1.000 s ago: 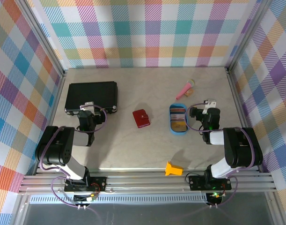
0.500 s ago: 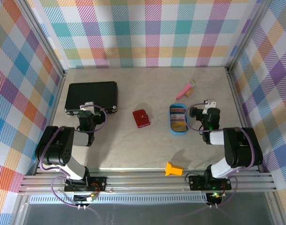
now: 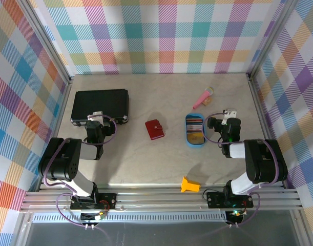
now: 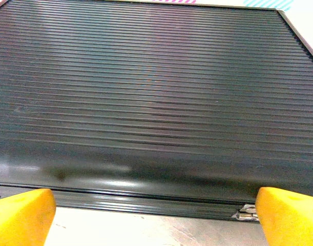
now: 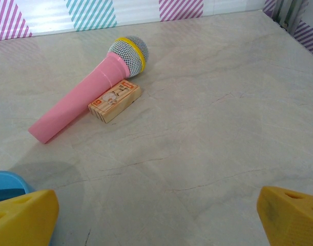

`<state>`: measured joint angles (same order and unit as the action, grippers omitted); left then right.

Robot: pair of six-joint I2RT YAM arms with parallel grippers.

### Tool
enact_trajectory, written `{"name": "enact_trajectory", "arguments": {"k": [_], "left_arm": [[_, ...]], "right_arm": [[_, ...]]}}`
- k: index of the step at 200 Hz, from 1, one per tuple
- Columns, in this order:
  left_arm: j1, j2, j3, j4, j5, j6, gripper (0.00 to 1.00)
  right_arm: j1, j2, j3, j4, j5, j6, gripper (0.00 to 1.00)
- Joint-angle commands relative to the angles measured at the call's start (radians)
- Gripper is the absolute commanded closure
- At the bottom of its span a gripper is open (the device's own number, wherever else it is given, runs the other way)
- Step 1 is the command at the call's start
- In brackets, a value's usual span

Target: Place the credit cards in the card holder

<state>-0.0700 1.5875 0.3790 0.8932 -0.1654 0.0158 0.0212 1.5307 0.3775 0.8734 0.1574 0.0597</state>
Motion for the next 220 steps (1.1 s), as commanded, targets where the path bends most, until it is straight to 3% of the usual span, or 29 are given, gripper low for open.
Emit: {"name": "enact_trajectory", "arguments": {"k": [1, 44, 74, 104, 128, 152, 185, 220], "left_arm": [[-0.007, -0.001, 0.025, -0.002, 0.013, 0.009, 0.0], [-0.008, -0.008, 0.015, 0.01, -0.023, -0.004, 0.0], [-0.009, -0.123, 0.014, -0.08, -0.036, -0.005, 0.0], [-0.012, -0.356, 0.103, -0.403, -0.024, -0.067, 0.0], [-0.012, -0.491, 0.207, -0.658, 0.096, -0.243, 0.01], [-0.014, -0.512, 0.294, -0.839, 0.266, -0.469, 0.06], [-0.016, -0.46, 0.304, -0.841, 0.513, -0.707, 0.11], [-0.015, -0.443, 0.331, -0.942, 0.596, -0.73, 0.11]], "right_arm": [[0.005, 0.005, 0.006, 0.01, 0.009, 0.0, 0.01], [0.005, 0.003, 0.002, 0.017, 0.008, -0.001, 0.0], [0.021, -0.054, -0.029, 0.042, -0.009, -0.034, 0.05], [0.04, -0.284, 0.06, -0.332, -0.049, -0.032, 0.05], [0.047, -0.414, 0.212, -0.675, -0.217, -0.024, 0.08], [0.126, -0.419, 0.384, -0.931, -0.37, -0.032, 0.13], [0.32, -0.266, 0.624, -1.149, -0.464, 0.007, 0.2], [0.483, -0.031, 0.811, -1.198, -0.5, 0.168, 0.28]]}}
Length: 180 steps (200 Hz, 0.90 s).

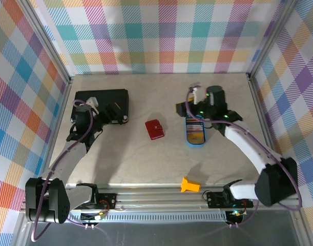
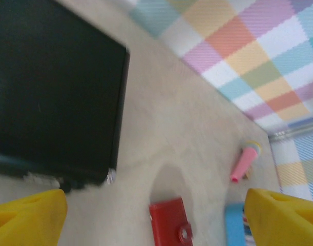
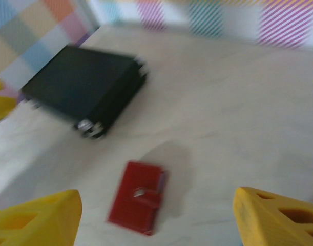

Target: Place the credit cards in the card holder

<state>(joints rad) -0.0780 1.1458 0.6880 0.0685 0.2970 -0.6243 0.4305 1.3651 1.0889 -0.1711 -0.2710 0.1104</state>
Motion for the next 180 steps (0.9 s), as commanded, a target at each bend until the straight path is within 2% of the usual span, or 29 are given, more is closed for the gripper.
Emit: {"name": "enact_trajectory", "arguments": {"k": [1, 28, 63, 95, 125, 180], "left_arm": [[-0.007, -0.001, 0.024, -0.121, 0.134, -0.089, 0.11], [-0.009, 0.011, 0.029, -0.174, 0.186, -0.064, 0.11], [-0.025, 0.048, 0.018, -0.219, 0.256, -0.032, 0.12], [-0.06, 0.089, 0.019, -0.255, 0.281, 0.005, 0.13], [-0.069, 0.102, 0.018, -0.256, 0.271, 0.011, 0.13], [-0.08, 0.112, 0.024, -0.268, 0.266, 0.016, 0.14]], "right_arm": [[0.081, 0.148, 0.11, -0.16, -0.071, 0.124, 0.29], [0.139, 0.35, 0.246, -0.228, -0.031, 0.192, 0.37], [0.146, 0.565, 0.417, -0.308, -0.035, 0.258, 0.51], [0.153, 0.717, 0.552, -0.38, -0.058, 0.253, 0.62], [0.158, 0.815, 0.631, -0.401, -0.091, 0.247, 0.7], [0.178, 0.88, 0.641, -0.427, -0.109, 0.275, 0.72]]}}
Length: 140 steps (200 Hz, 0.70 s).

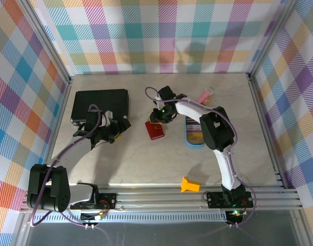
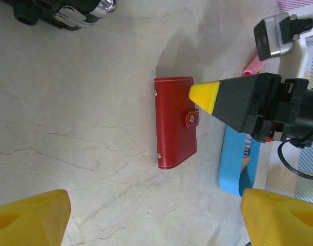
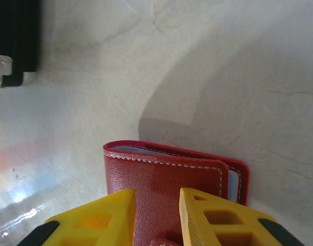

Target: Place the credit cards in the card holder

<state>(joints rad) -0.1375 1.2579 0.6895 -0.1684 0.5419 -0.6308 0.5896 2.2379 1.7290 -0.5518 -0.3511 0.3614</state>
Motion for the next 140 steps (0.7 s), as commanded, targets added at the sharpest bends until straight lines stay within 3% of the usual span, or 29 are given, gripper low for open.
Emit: {"name": "enact_trajectory", "arguments": {"k": [1, 93, 124, 140], "left_arm": [[-0.02, -0.001, 0.022, -0.032, 0.02, 0.023, 0.14], [-0.092, -0.052, -0.003, -0.101, -0.023, 0.021, 0.14], [-0.109, -0.075, -0.037, -0.101, -0.018, 0.011, 0.15], [-0.123, -0.077, -0.047, -0.1, -0.012, 0.008, 0.21]], "right_arm": [[0.019, 0.007, 0.001, -0.047, -0.029, 0.023, 0.72], [0.115, -0.263, -0.409, 0.08, 0.074, 0.299, 0.74], [0.115, -0.388, -0.445, 0.047, 0.156, 0.293, 0.7], [0.116, -0.462, -0.453, -0.008, 0.23, 0.283, 0.69]]}}
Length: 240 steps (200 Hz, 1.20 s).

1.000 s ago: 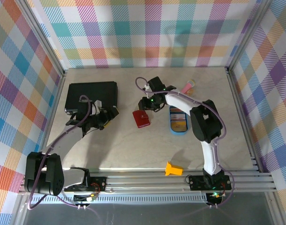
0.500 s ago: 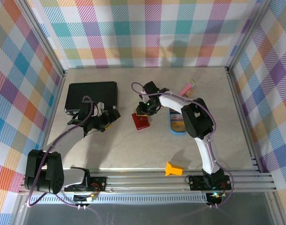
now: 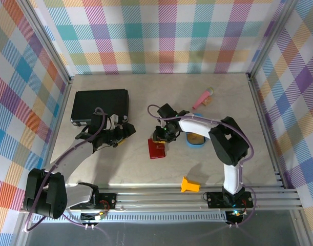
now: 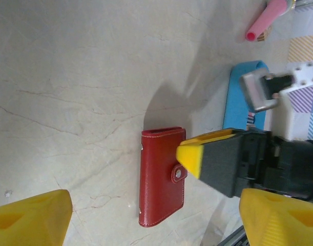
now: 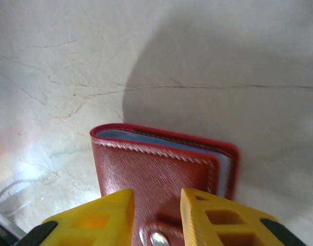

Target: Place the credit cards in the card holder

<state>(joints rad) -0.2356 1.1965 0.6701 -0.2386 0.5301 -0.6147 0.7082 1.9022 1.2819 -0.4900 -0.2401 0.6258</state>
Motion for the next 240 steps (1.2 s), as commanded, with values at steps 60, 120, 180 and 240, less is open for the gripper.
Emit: {"name": "enact_trajectory", "arguments": {"k": [60, 120, 180, 240], "left_arm": [[-0.125, 0.02, -0.062, 0.053, 0.014, -0.043, 0.45], [-0.13, 0.06, -0.073, 0.058, 0.023, -0.017, 0.47], [-0.125, 0.071, -0.127, 0.133, 0.099, -0.056, 0.49], [-0.105, 0.055, -0.168, 0.182, 0.126, -0.076, 0.49]], "right_arm": [[0.076, -0.247, -0.023, -0.254, 0.275, 0.054, 0.66], [0.195, -0.1, 0.122, -0.366, 0.346, 0.12, 0.66], [0.224, 0.012, 0.227, -0.45, 0.368, 0.177, 0.66], [0.232, 0.093, 0.298, -0.496, 0.37, 0.163, 0.67]]}}
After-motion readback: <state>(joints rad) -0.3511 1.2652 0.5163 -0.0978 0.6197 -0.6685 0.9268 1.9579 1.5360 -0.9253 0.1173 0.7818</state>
